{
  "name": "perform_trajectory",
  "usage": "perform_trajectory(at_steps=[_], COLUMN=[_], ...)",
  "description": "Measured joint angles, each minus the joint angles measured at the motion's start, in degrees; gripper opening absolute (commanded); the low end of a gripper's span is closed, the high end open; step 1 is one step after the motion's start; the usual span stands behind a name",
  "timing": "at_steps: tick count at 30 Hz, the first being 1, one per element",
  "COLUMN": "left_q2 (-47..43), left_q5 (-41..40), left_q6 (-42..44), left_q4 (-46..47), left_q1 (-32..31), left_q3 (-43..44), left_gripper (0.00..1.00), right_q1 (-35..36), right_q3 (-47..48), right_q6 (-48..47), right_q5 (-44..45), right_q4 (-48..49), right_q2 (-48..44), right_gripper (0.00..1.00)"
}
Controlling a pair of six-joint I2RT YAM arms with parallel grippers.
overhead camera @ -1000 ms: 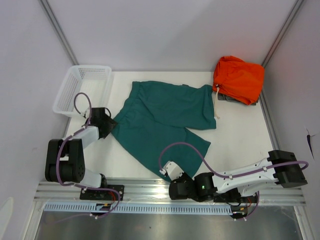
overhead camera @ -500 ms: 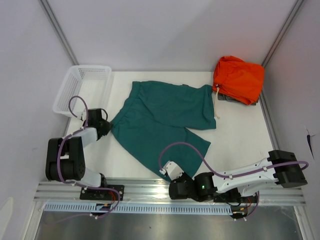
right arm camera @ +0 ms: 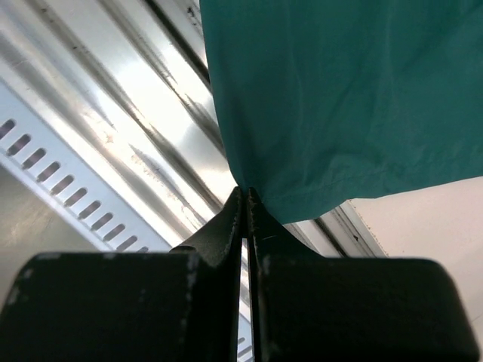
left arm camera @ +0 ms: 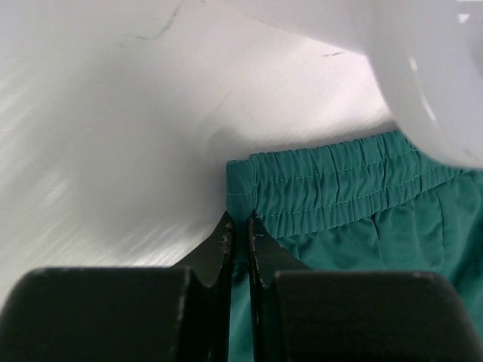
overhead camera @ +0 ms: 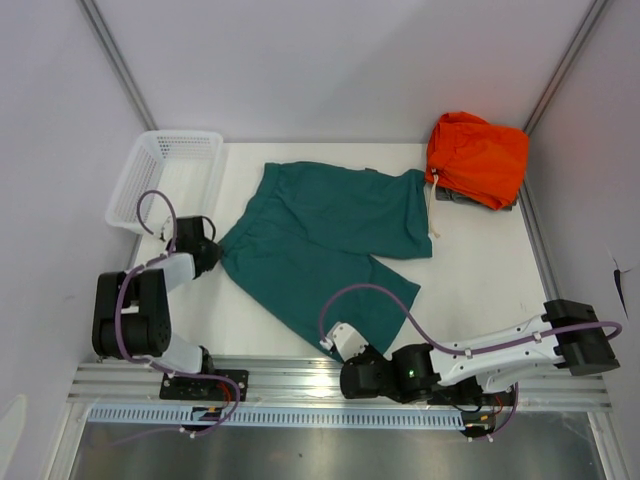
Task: Fold and stack the shorts
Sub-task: Fold the shorts
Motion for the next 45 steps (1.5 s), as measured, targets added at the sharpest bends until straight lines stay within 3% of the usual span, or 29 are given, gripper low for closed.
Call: perform_trajectory(at_steps=[11,22,27,33,39,45], left_q2=[-13.46,-30.53,-36.89,-36.24,-34.36,-29.99], left_q5=[-11.13,-14.86,-15.69,-15.80,-15.56,-15.26], left_q6=[5.40,5.51,5.66,5.51,5.42,4.98], left_q4=[-18.99,-32.81,-38.05,-42.03,-43.12,-42.64], left_q1=[-0.07,0.09,0.11,0.11,0.13,0.15], left_q3=[4.57,6.16,8.61,13.86,18.32,20.26], left_gripper=[0.00,0.00,0.00,0.00,0.00,0.00], right_q1=[4.87,13.20,13.05,3.28,-13.75,-29.92], right_q3=[5.29,13.53,16.09,19.32,22.16,25.33], right_q6=[-6.91,-10.01,-9.94,-11.72,-16.96,-23.82], right_q5=[-4.09,-3.06,-0.74,1.27,-1.53,-9.14], right_q4=[2.38,1.46,-1.44,-6.01,-8.37,-8.48], right_q2=[-0.96,-0.37,-0.37,-3.08,-10.05,-9.03], right_gripper=[0.00,0.00,0.00,0.00,0.00,0.00])
